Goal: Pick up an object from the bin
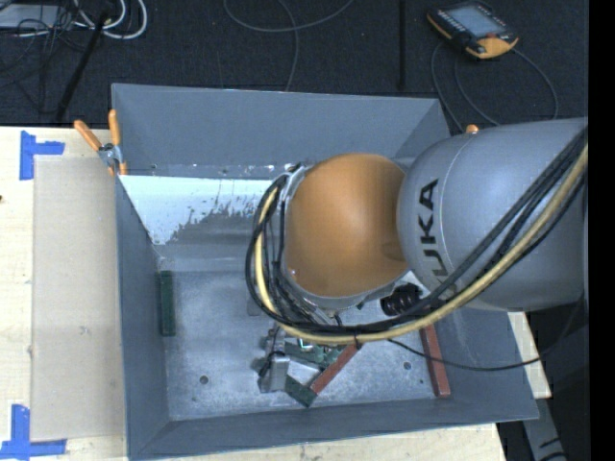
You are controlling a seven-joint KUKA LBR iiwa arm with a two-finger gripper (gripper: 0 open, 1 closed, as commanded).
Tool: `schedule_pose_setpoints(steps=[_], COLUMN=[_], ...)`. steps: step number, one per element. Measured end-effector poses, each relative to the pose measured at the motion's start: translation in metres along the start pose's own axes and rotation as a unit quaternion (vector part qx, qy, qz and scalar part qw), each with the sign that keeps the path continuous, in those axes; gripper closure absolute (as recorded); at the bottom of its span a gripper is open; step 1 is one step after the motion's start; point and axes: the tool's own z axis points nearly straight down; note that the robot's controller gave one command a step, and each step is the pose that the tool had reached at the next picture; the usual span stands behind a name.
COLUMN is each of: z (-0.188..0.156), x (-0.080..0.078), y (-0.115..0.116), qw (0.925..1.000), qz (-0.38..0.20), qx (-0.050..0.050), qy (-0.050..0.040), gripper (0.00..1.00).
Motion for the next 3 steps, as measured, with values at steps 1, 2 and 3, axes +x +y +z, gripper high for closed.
schedule_pose_setpoints(steps=[1,2,3], z=[-0.004,0.052,0.094], x=[-0.002,-0.004,-0.012], y=[0.0,-0.029,-0.06], qw=[1.0,0.9993,1.0], qz=[0.001,0.036,0.002], qx=[-0.001,-0.002,-0.001], qy=[-0.0037,-0.0057,-0.0036], gripper=[0.0,0.0,0.0])
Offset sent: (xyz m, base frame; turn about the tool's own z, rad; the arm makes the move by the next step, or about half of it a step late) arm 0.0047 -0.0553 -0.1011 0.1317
